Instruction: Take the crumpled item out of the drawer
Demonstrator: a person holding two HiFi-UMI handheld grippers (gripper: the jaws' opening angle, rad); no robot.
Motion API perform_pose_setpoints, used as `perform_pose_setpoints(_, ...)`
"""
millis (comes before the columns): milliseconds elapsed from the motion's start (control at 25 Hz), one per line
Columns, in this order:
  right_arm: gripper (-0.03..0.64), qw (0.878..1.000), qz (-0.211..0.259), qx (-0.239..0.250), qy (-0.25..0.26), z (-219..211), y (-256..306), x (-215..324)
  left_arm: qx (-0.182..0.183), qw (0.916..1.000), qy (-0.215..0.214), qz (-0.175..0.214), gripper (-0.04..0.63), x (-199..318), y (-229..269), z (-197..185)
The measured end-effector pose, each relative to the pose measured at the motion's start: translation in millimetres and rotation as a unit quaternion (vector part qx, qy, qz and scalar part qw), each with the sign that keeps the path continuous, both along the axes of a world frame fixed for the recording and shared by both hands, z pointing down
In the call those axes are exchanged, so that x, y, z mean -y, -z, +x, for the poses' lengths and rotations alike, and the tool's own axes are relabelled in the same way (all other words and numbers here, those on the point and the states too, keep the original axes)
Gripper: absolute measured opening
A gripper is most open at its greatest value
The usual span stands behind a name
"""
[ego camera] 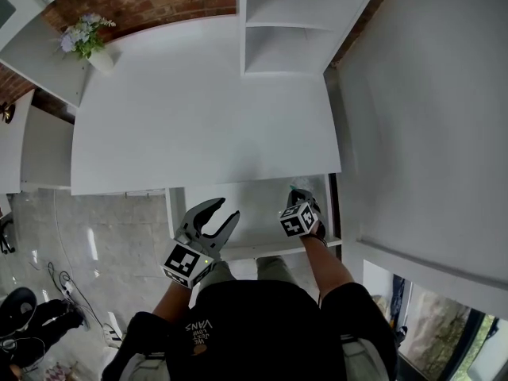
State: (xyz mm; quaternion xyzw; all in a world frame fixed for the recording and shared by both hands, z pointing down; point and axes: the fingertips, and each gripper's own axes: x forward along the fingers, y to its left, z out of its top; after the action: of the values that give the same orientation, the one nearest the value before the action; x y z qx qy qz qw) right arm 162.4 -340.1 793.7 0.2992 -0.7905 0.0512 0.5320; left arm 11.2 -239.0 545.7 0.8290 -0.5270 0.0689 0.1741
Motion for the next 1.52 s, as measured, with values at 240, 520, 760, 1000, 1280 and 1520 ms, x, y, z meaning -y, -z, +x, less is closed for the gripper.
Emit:
perform_pose_setpoints(240,0.0,0.999,0.015,0.037,-0.03,2,38,-8,-0.002,0.9995,-0.029,0.013,0.144,4,11,4)
perform_pose_setpoints(520,0.0,0.99,0.038,0.099,-0.098,4,87,-20,-0.003,0.998,-0.057,0.026,0.144,5,22,2)
perform_pose_setpoints(760,0.0,0.972,0.074,0.165,-0.149,2,145,-35,-0.003,0.9957,-0.085,0.038,0.144,1,36,4)
perform_pose_setpoints(1000,0.0,0.955,0.111,0.217,-0.171,-4,197,-50,0.001,0.9929,-0.107,0.051,0.144,-5,46,4)
perform_pose_setpoints(1280,0.0,0.93,0.162,0.272,-0.184,-4,262,-72,0.008,0.9888,-0.133,0.068,0.137,-16,56,3)
perform_pose_setpoints(1520,0.0,0.907,0.205,0.315,-0.192,0,314,-93,0.011,0.9835,-0.157,0.089,0.111,-24,71,7)
